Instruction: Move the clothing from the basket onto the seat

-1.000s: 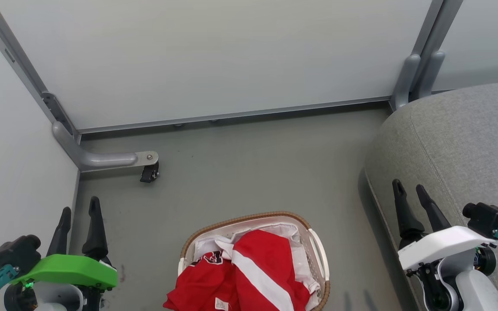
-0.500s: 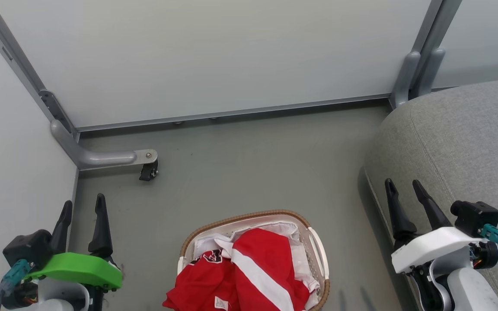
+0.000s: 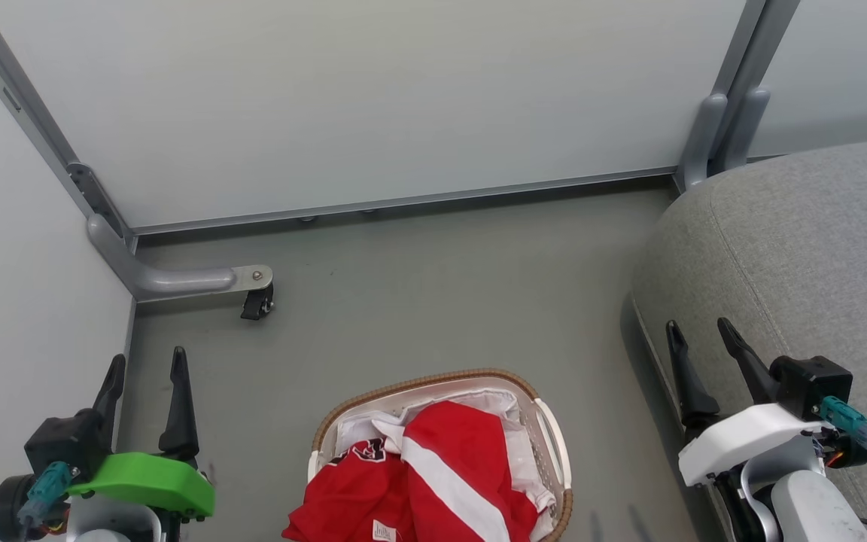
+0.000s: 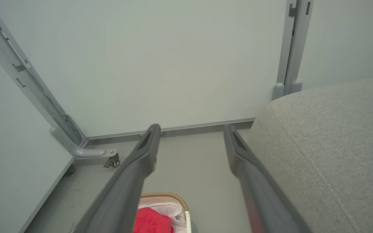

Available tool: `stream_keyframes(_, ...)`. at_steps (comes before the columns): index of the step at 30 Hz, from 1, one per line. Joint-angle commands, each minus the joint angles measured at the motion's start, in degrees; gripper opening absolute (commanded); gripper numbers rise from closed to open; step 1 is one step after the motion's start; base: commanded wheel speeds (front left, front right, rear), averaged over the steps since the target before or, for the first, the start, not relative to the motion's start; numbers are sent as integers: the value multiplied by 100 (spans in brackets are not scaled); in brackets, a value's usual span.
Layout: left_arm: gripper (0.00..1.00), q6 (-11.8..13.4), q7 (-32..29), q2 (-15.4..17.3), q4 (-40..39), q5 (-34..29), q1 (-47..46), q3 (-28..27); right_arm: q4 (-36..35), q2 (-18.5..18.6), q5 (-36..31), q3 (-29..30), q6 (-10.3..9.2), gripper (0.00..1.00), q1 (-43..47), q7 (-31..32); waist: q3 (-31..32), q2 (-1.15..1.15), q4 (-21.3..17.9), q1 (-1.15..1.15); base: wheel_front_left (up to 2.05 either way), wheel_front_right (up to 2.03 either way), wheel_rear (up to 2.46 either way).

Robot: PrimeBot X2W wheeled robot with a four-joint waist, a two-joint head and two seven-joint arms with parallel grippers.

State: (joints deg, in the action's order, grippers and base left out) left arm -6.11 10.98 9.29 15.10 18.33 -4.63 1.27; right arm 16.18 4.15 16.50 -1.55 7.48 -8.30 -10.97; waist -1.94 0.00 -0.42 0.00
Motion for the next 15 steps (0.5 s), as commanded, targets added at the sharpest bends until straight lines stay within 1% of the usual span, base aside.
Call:
stream_keyframes(1,100,-12,48,18,-41,-122,29,-14,-5,3,-141,16,2,100,-87,-56,2,0,0,0,0,0,0)
stream_keyframes(8,100,-62,140,-12,-69,-445,98,18,20,-35,-460,52,2,100,-59,-139,-34,0,0,0,0,0,0)
stream_keyframes(12,100,-96,183,-37,-43,-548,29,27,-74,-60,-687,32,2,100,-137,-191,-209,0,-27,0,0,0,0)
stream_keyframes(15,100,-132,219,-75,86,-471,-114,49,-113,-81,-833,37,1,100,-236,-226,-431,0,-82,0,0,0,0)
